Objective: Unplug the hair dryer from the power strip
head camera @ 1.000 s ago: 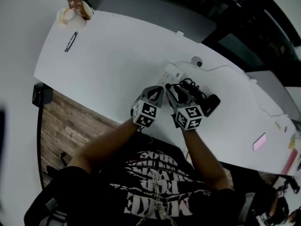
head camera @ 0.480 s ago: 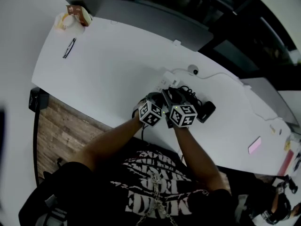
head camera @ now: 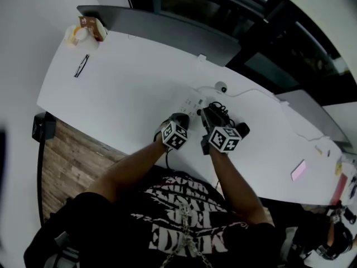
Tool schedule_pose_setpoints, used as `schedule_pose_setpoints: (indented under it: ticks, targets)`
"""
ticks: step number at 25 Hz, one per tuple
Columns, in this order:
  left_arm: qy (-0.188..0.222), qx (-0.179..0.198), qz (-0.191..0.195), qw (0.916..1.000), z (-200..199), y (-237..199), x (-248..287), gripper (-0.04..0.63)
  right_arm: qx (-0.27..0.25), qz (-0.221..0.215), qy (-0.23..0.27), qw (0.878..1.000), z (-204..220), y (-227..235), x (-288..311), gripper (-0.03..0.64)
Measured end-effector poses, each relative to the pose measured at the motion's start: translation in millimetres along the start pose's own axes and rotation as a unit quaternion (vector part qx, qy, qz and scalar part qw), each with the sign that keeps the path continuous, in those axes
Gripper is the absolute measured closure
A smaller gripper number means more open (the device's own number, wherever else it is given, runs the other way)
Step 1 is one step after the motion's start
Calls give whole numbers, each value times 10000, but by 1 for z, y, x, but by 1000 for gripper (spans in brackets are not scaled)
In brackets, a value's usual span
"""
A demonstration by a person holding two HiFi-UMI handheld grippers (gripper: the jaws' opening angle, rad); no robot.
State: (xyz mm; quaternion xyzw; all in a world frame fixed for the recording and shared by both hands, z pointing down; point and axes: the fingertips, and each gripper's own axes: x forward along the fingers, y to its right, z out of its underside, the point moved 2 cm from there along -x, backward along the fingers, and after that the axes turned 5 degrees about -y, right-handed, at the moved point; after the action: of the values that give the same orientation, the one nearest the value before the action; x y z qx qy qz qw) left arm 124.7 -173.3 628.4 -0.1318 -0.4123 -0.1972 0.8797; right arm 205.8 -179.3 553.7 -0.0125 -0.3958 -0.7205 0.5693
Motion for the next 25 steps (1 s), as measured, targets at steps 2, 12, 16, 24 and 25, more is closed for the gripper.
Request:
schedule_pose_setpoints:
  ticks: [2,12,16,24,25]
  targets:
    - [-27,4,24,10000,2,1,0,569,-46,72,-58,9999,7,9,-7,546]
    - [16,37,302,9995,12,-10,-10,571,-129,312,-825,9960,46,13,-41,500]
    - [1245,-553,219,9904,-17,-30,-83,571,-647,-56,-480,9967,33,-30,-84,482]
    - [3730,278,-1304,9182,-94,-25,-295,569,-2325,90,1101,9663,-75,-118,-164,561]
    - [3808,-140,-1159,9173,-102,-27,-304,569,-2335,59,1274,9640,-88,-125,-168,566]
